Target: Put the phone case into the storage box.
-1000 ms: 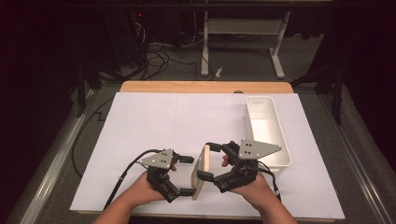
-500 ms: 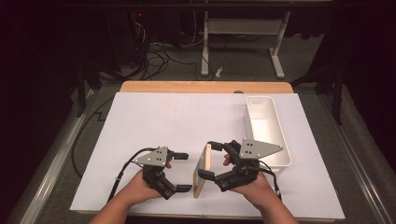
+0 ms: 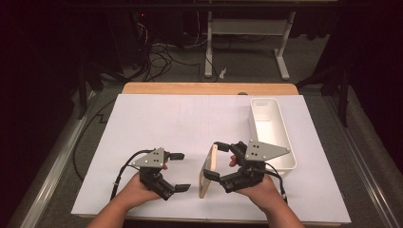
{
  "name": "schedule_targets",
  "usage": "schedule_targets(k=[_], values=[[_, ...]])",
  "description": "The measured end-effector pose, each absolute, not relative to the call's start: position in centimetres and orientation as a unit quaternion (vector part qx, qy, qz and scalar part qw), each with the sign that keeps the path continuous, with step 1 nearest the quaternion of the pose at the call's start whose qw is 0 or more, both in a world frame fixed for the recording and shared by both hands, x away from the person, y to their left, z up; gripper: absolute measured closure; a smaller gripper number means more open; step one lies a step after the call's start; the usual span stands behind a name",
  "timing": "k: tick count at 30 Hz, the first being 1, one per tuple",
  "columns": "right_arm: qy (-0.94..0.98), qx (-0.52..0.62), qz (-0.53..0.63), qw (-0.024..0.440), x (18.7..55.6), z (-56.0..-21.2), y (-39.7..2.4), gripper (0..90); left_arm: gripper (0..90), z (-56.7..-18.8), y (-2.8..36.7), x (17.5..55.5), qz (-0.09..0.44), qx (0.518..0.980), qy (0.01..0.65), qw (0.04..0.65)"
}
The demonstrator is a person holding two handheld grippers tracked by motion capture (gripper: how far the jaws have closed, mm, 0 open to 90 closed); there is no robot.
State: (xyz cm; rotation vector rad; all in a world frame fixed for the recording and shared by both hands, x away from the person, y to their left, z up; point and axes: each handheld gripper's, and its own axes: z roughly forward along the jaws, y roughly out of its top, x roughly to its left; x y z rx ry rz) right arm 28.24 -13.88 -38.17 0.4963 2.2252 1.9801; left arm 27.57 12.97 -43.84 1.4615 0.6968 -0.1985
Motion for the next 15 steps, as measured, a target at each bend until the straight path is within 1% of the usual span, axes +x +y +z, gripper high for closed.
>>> schedule_targets(k=[15], values=[[0.733, 0.174, 0.653, 0.081, 28.4, -38.1, -14.6, 13.6, 0.2, -44.1, 15.5, 28.5, -0.044, 0.634, 0.353, 0.686]])
